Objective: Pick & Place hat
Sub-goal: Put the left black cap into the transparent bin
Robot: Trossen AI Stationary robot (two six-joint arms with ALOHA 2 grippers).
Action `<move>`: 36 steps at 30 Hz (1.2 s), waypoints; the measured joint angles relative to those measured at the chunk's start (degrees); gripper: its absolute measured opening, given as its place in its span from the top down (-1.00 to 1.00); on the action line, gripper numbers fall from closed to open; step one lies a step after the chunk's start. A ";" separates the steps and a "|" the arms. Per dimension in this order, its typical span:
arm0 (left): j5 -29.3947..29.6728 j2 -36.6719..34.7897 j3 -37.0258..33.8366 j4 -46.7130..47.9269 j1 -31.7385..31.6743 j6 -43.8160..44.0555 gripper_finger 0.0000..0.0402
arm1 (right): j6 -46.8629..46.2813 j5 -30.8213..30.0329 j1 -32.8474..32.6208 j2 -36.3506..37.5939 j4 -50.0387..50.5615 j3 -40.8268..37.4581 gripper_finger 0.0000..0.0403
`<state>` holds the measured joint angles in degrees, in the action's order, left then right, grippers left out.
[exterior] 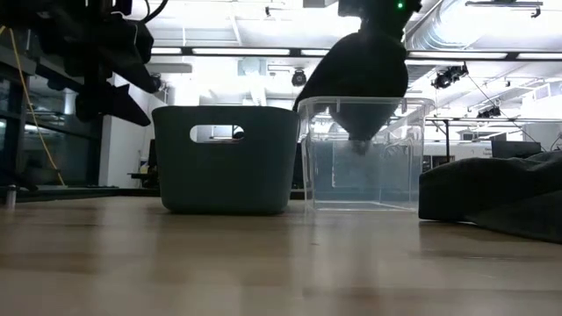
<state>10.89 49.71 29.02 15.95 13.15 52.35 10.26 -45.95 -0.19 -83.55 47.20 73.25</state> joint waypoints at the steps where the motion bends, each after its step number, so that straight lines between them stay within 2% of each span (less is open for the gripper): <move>1: 0.23 0.00 0.00 0.17 0.00 0.00 -0.22 | 0.00 -0.29 -0.02 -0.12 0.52 0.00 0.98; 12: 2.80 0.00 -0.11 0.75 0.00 -1.50 -0.22 | -0.31 5.34 1.68 -4.52 1.00 -0.02 0.98; 15: 2.52 -0.65 -3.10 -5.10 -0.02 -3.21 -0.22 | -1.35 5.53 2.37 -6.46 1.08 -0.02 0.98; 21: 2.68 -2.51 -14.09 -21.84 -0.02 -6.57 -0.22 | -1.92 5.38 2.96 -7.63 0.88 0.00 0.98; 27: -1.28 -4.50 -22.26 -40.53 -0.07 -9.97 -0.22 | -2.32 5.25 4.14 -7.28 1.51 0.00 0.98; 31: -4.83 -4.67 -24.41 -45.00 -0.07 -16.31 -0.22 | -2.32 3.36 5.07 -7.28 2.36 0.00 0.98; 36: -11.05 -4.65 -24.44 -45.87 -0.06 -18.41 -0.22 | 0.04 0.71 5.12 -7.28 2.30 0.00 0.98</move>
<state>-0.16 45.06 4.58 -29.92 13.08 33.94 10.30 -45.25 4.93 -90.83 49.50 73.25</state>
